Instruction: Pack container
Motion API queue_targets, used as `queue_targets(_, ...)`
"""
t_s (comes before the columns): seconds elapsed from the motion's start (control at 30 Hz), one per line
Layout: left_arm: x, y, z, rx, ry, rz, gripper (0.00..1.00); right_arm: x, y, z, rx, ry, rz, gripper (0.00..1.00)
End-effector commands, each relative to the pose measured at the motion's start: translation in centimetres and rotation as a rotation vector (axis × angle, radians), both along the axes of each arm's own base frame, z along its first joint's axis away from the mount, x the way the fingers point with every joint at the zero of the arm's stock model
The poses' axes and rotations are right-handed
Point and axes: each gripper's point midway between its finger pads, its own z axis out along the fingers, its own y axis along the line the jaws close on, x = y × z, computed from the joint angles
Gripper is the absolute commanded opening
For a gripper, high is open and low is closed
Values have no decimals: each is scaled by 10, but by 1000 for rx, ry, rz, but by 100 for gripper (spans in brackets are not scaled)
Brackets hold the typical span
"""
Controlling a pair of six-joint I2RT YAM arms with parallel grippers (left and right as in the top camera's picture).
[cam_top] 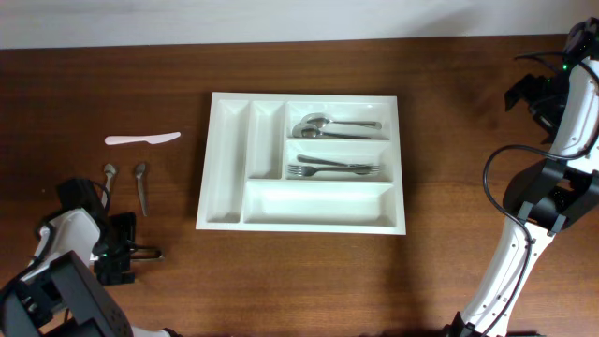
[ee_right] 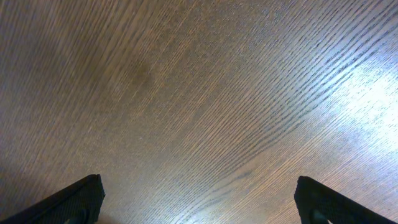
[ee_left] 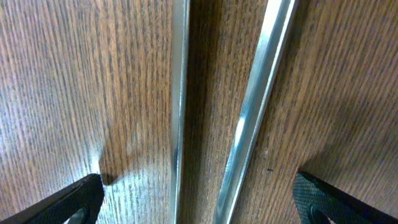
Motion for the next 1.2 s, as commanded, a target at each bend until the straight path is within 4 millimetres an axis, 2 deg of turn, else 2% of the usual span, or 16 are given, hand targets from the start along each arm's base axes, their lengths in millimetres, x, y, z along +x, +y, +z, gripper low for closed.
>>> queue_targets(0.0,-20,-11,-18,-39,63,4,99,2,0,17,-16,-40,5,99)
queue_targets(0.23,-15,-8,-21,-24,35,-49,99,2,0,17,-17,-40,5,99)
queue_targets(0.33,-15,-8,-21,-25,36,-48,91,2,0,17,-16,-40,5,99)
queue_targets(0.37,-15,-8,-21,-26,38,-48,78,2,0,17,-16,-40,5,99)
queue_targets(0.5,-16,-9,-21,-27,41,-48,44,2,0,17,-16,-40,5,99)
queue_targets(0.57,-16,-9,-21,-27,41,-48,37,2,0,17,-16,-40,5,99)
queue_targets(0.63,-16,-8,-21,-26,40,-48,25,2,0,17,-17,-40,5,99)
queue_targets(0.73,-10,-5,-18,-18,24,-55,17,2,0,17,-17,-40,5,99)
queue_targets(0.8,7,-2,-7,-19,-27,-131,5,2,0,17,-16,-40,5,99)
queue_targets(0.9,24,2,15,-9,-83,-167,2,2,0,17,-16,-40,5,99)
queue_targets(1.0,47,6,61,38,-162,-193,2,2,0,17,-16,-40,5,99)
queue_targets(1.03,59,3,88,64,-211,-222,2,2,0,17,-17,-40,5,99)
queue_targets(1.1,69,-4,111,91,-261,-254,2,2,0,17,-17,-40,5,99)
queue_targets(1.13,78,-13,136,112,-319,-257,2,2,0,17,-16,-40,5,99)
queue_targets(1.17,80,-18,145,114,-341,-246,2,2,0,17,-16,-40,5,99)
